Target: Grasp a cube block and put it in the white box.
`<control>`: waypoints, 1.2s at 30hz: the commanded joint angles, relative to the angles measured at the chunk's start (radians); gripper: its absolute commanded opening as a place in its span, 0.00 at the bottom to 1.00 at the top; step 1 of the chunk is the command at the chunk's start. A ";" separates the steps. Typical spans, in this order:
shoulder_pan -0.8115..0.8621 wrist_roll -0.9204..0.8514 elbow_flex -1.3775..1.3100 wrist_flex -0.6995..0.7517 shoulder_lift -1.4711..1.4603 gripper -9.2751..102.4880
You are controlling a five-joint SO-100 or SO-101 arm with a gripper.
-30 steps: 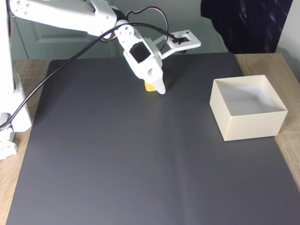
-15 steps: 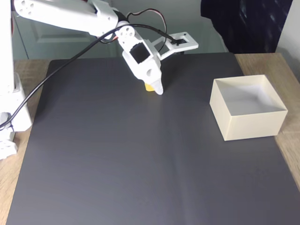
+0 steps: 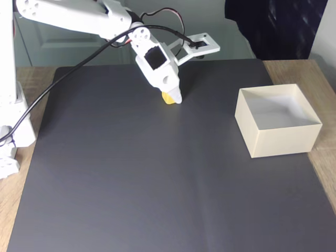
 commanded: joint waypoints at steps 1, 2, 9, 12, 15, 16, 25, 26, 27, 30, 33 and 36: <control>-0.018 -0.006 -0.031 0.006 0.015 0.08; -0.018 -0.005 -0.031 0.011 0.018 0.08; -0.020 -0.006 -0.040 0.006 0.067 0.08; -0.017 0.009 -0.046 0.003 0.110 0.08; -0.009 0.009 -0.046 -0.040 0.164 0.08; -0.003 0.015 -0.051 -0.055 0.181 0.08; 0.077 0.061 -0.253 -0.057 0.242 0.08; 0.091 0.067 -0.278 -0.057 0.239 0.08; 0.103 0.069 -0.299 -0.057 0.238 0.08; 0.150 0.094 -0.334 -0.077 0.238 0.08; 0.196 0.103 -0.348 -0.121 0.238 0.08; 0.239 0.115 -0.367 -0.164 0.230 0.08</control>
